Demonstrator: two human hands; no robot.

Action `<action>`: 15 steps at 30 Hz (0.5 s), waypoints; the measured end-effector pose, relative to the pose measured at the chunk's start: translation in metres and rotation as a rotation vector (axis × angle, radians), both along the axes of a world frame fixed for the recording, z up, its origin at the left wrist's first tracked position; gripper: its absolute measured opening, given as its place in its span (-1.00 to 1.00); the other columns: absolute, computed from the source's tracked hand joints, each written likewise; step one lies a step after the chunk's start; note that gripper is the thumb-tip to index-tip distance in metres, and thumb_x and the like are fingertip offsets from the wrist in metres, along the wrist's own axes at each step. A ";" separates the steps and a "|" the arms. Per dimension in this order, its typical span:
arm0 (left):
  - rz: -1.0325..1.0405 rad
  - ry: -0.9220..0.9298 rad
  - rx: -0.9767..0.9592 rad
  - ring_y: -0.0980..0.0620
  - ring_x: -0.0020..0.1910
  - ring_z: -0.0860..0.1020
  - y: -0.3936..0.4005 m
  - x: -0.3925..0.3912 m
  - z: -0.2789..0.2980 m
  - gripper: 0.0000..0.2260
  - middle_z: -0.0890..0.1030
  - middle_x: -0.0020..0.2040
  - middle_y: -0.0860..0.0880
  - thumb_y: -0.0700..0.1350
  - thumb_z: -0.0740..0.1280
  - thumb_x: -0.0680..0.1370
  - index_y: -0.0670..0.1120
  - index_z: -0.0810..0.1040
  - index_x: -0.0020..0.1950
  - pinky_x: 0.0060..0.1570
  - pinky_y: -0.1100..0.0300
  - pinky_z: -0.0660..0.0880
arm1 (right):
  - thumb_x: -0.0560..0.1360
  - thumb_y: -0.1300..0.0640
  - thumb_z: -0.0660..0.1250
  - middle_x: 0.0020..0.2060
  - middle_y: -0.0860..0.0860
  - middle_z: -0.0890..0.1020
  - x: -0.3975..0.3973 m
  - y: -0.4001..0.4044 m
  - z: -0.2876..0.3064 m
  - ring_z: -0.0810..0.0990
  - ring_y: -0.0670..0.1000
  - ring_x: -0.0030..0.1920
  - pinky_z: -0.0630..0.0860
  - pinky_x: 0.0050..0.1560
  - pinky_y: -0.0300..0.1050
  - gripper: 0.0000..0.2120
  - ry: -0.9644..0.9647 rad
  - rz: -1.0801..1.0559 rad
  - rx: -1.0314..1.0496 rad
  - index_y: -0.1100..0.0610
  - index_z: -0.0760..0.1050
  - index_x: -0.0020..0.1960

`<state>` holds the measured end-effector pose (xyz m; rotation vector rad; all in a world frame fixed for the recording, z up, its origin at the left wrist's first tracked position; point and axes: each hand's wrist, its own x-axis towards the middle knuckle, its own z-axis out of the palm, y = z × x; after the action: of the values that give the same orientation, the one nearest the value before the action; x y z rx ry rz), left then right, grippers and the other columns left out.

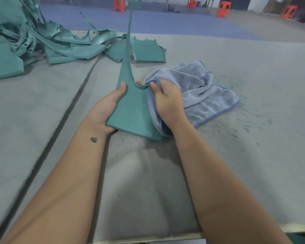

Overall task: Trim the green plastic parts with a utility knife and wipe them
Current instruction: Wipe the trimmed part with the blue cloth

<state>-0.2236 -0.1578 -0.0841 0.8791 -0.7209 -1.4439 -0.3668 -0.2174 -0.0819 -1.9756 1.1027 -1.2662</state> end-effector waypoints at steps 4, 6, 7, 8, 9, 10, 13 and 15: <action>0.043 0.016 -0.004 -0.01 0.01 0.67 0.000 0.004 -0.001 -0.64 0.70 0.03 -0.06 0.03 0.16 0.64 -0.02 0.73 -0.06 -0.13 0.14 0.61 | 0.63 0.03 0.19 -0.39 -0.08 0.50 -0.002 -0.001 0.008 0.47 -0.11 -0.31 0.49 -0.19 -0.12 -0.66 -0.470 -0.078 0.421 0.07 0.44 -0.30; 0.052 0.023 0.003 -0.02 -0.02 0.68 0.000 0.005 -0.001 -0.64 0.70 0.02 -0.06 0.03 0.16 0.64 -0.02 0.74 -0.07 -0.15 0.13 0.62 | 0.62 0.00 0.22 -0.34 -0.07 0.56 -0.007 -0.001 0.010 0.55 -0.10 -0.28 0.56 -0.20 -0.19 -0.73 -0.518 0.022 0.526 0.09 0.53 -0.18; 0.048 0.019 0.011 -0.02 -0.02 0.68 0.000 0.004 -0.001 -0.65 0.70 0.03 -0.07 0.03 0.16 0.64 -0.03 0.73 -0.04 -0.16 0.12 0.62 | 0.59 0.03 0.28 -0.33 -0.09 0.58 -0.007 0.001 0.011 0.56 -0.13 -0.28 0.55 -0.21 -0.24 -0.80 -0.446 0.105 0.515 0.10 0.56 -0.13; 0.043 0.006 0.016 -0.03 -0.02 0.68 0.000 0.004 -0.001 -0.66 0.70 0.04 -0.08 0.03 0.15 0.64 -0.05 0.71 0.02 -0.16 0.12 0.62 | 0.56 0.09 0.35 -0.28 -0.08 0.62 -0.006 0.003 0.009 0.60 -0.13 -0.25 0.54 -0.18 -0.27 -0.87 -0.339 0.183 0.476 0.14 0.58 -0.10; 0.035 -0.011 0.017 -0.04 -0.03 0.68 0.001 0.004 -0.001 -0.66 0.69 0.04 -0.09 0.03 0.14 0.65 -0.05 0.68 0.07 -0.16 0.11 0.62 | 0.51 0.15 0.40 -0.22 -0.02 0.66 -0.006 0.004 0.007 0.64 -0.08 -0.19 0.56 -0.13 -0.23 -0.88 -0.223 0.227 0.428 0.21 0.57 -0.07; 0.030 -0.022 0.019 -0.04 -0.04 0.68 0.001 0.004 -0.002 -0.66 0.69 0.04 -0.10 0.04 0.14 0.65 -0.05 0.68 0.07 -0.16 0.11 0.62 | 0.48 0.17 0.43 -0.19 0.05 0.67 -0.005 0.004 0.006 0.64 -0.02 -0.16 0.57 -0.09 -0.17 -0.84 -0.119 0.233 0.371 0.27 0.54 -0.09; 0.023 -0.013 0.025 -0.02 -0.04 0.68 0.000 0.005 -0.003 -0.67 0.70 0.03 -0.08 0.03 0.15 0.65 -0.03 0.69 0.01 -0.16 0.14 0.62 | 0.54 0.14 0.36 -0.47 -0.06 0.41 -0.003 -0.002 0.003 0.35 -0.09 -0.41 0.32 -0.33 -0.20 -0.65 -0.022 0.126 0.188 0.16 0.32 -0.34; 0.017 -0.011 0.032 -0.01 -0.02 0.68 0.000 0.004 -0.003 -0.70 0.70 0.04 -0.07 0.03 0.16 0.64 -0.04 0.67 0.04 -0.16 0.15 0.61 | 0.58 0.10 0.31 -0.55 -0.13 0.29 -0.001 -0.002 0.001 0.23 -0.14 -0.46 0.22 -0.39 -0.24 -0.57 0.002 0.068 0.152 0.08 0.22 -0.40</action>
<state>-0.2194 -0.1581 -0.0866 0.9171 -0.6985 -1.4395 -0.3683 -0.2198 -0.0810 -1.8854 1.0900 -1.1121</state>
